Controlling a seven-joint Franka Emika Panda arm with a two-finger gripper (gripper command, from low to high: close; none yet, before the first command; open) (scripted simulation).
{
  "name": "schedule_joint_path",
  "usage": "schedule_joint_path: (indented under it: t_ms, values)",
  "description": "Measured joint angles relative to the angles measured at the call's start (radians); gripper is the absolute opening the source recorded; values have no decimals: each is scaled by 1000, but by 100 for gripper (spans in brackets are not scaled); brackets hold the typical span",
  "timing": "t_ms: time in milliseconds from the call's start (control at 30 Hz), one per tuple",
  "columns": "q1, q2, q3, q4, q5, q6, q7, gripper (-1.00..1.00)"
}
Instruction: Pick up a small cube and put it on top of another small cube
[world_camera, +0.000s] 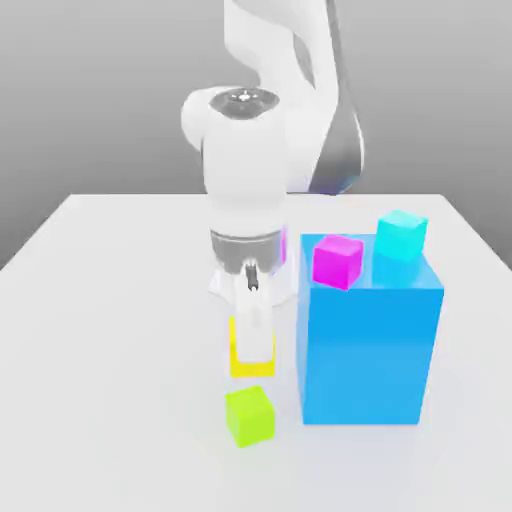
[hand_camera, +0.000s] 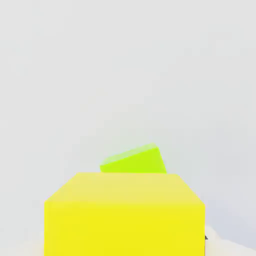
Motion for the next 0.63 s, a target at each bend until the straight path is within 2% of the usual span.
schedule_joint_path:
  t_ms: [333,567,600,633]
  values:
    - [-34,110,7,13,-86,98,68,-100]
    - [-31,223,12,3,-89,218,70,-100]
    - [-31,234,14,2,-85,230,67,100]
    - [-31,234,14,2,-85,230,67,100]
